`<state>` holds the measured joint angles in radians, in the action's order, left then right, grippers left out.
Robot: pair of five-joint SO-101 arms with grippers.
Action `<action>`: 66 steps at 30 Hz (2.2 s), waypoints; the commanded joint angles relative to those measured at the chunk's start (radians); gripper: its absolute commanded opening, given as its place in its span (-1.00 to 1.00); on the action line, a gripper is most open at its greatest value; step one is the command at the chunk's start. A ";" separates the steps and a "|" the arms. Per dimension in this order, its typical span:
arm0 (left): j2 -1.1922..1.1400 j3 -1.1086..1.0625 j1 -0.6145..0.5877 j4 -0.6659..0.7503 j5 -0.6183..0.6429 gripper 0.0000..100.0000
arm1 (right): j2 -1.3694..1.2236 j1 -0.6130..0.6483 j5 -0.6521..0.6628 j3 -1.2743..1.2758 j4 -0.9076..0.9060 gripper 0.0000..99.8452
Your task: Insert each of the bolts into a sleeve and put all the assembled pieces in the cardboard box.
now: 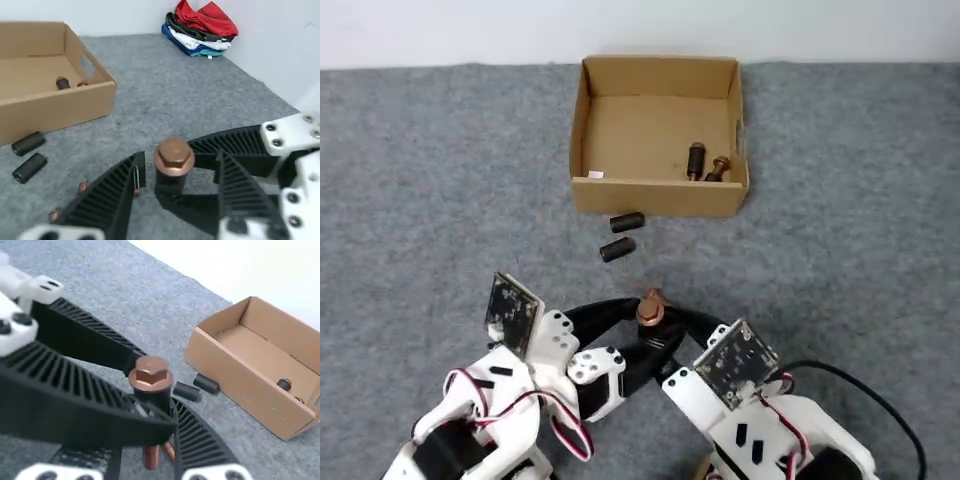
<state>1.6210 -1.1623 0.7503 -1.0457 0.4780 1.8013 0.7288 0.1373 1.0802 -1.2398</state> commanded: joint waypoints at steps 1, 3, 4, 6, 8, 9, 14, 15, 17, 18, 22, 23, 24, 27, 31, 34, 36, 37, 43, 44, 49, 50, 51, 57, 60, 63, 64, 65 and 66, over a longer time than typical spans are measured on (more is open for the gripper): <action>-0.009 0.068 -0.031 -0.040 -0.018 -0.52 | 0.001 0.002 0.005 -0.008 0.030 -0.98; -0.009 0.090 -0.060 -0.078 -0.049 -0.52 | 0.001 0.001 0.002 -0.008 0.025 -0.98; -0.008 0.105 -0.078 -0.098 -0.054 -0.52 | 0.001 0.001 0.002 -0.008 0.024 -0.98; -0.008 0.143 -0.123 -0.132 -0.055 -0.52 | 0.001 0.001 0.000 -0.008 0.024 -0.98; -0.008 0.177 -0.169 -0.158 -0.058 -0.52 | -0.004 -0.007 -0.002 -0.008 0.024 -0.98; -0.008 0.188 -0.192 -0.172 -0.058 -0.52 | -0.008 -0.027 -0.014 -0.008 0.027 -0.98; 0.000 0.196 -0.308 -0.213 -0.058 -0.70 | -0.010 -0.203 -0.153 -0.008 0.030 -0.98; 0.000 0.196 -0.339 -0.216 -0.058 -0.80 | -0.012 -0.234 -0.169 -0.008 0.031 -0.98; 0.000 0.191 -0.402 -0.216 -0.058 -1.00 | -0.033 -0.278 -0.192 -0.009 0.031 -0.98; 0.000 0.179 -0.434 -0.218 -0.058 -0.98 | -0.056 -0.297 -0.209 -0.015 0.033 -0.98; 0.000 0.050 -0.511 -0.235 -0.060 -0.99 | -0.229 -0.354 -0.269 -0.077 0.027 -0.98; 0.000 0.012 -0.522 -0.233 -0.061 -0.99 | -0.289 -0.361 -0.285 -0.106 0.028 -0.98; 0.000 -0.012 -0.532 -0.230 -0.063 -0.99 | -0.351 -0.366 -0.305 -0.141 0.031 -0.98; 0.000 -0.024 -0.552 -0.230 -0.157 -0.99 | -0.545 -0.371 -0.365 -0.256 0.033 -0.98; 0.000 -0.096 -0.560 -0.201 -0.367 -0.99 | -0.791 -0.380 -0.416 -0.416 0.079 -0.98; 0.000 -0.159 -0.560 -0.143 -0.450 -0.99 | -0.947 -0.380 -0.414 -0.525 0.165 -0.98; 0.000 -0.205 -0.560 -0.095 -0.474 -0.99 | -1.043 -0.380 -0.410 -0.589 0.237 -0.98; 0.000 -0.229 -0.560 -0.069 -0.474 -0.99 | -1.089 -0.380 -0.410 -0.618 0.272 -0.98; 0.000 -0.374 -0.560 0.077 -0.473 -0.99 | -1.349 -0.381 -0.407 -0.806 0.410 -0.98; 0.000 -0.389 -0.560 0.092 -0.471 -0.99 | -1.391 -0.383 -0.407 -0.836 0.430 -0.98; 0.002 -0.458 -0.583 0.186 -0.305 -0.99 | -1.601 -0.432 -0.407 -0.985 0.542 -0.98; 0.002 -0.475 -0.597 0.207 -0.270 -0.99 | -1.641 -0.443 -0.407 -1.014 0.559 -0.98; 0.002 -0.493 -0.614 0.229 -0.245 -0.99 | -1.681 -0.453 -0.407 -1.045 0.573 -0.98; -0.005 -0.529 -0.680 0.250 -0.172 -0.99 | -1.919 -0.483 -0.407 -1.224 0.593 -0.98; -0.005 -0.529 -0.684 0.252 -0.149 -0.99 | -2.029 -0.481 -0.407 -1.292 0.591 -0.98; -0.005 -0.529 -0.684 0.253 -0.150 -0.99 | -2.135 -0.479 -0.382 -1.341 0.591 -0.98; -0.005 -0.529 -0.684 0.255 -0.150 -0.99 | -2.170 -0.479 -0.359 -1.355 0.591 -0.98; -0.005 -0.529 -0.686 0.255 -0.150 -0.99 | -2.204 -0.479 -0.336 -1.369 0.590 -0.98; -0.005 -0.529 -0.686 0.255 -0.150 -0.99 | -2.233 -0.481 -0.318 -1.382 0.584 -0.98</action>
<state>1.6118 -1.6962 0.0736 -0.8186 0.3168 -0.3974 0.2593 -0.2309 -0.2056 -0.6767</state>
